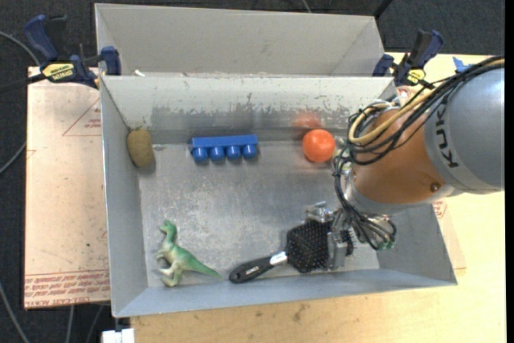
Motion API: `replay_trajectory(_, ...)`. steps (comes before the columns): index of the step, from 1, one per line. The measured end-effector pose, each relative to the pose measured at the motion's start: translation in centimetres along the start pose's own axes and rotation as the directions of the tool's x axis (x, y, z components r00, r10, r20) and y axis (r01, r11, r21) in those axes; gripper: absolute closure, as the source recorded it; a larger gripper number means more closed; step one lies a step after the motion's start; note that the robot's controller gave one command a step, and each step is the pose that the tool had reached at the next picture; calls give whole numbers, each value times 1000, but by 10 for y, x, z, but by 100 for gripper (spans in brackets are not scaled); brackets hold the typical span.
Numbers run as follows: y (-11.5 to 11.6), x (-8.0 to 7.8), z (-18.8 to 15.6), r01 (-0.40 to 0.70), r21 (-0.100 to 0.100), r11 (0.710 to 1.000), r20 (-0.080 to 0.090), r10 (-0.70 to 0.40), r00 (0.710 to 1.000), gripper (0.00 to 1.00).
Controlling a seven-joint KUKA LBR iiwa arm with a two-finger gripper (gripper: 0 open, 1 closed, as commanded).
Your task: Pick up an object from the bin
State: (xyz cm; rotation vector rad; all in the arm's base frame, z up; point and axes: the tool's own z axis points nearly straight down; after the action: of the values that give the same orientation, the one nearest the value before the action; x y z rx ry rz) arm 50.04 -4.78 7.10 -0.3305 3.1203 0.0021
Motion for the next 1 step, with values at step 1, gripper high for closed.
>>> replay_trajectory(1,0,0,0,0,0,1000,0,0,1000,100)
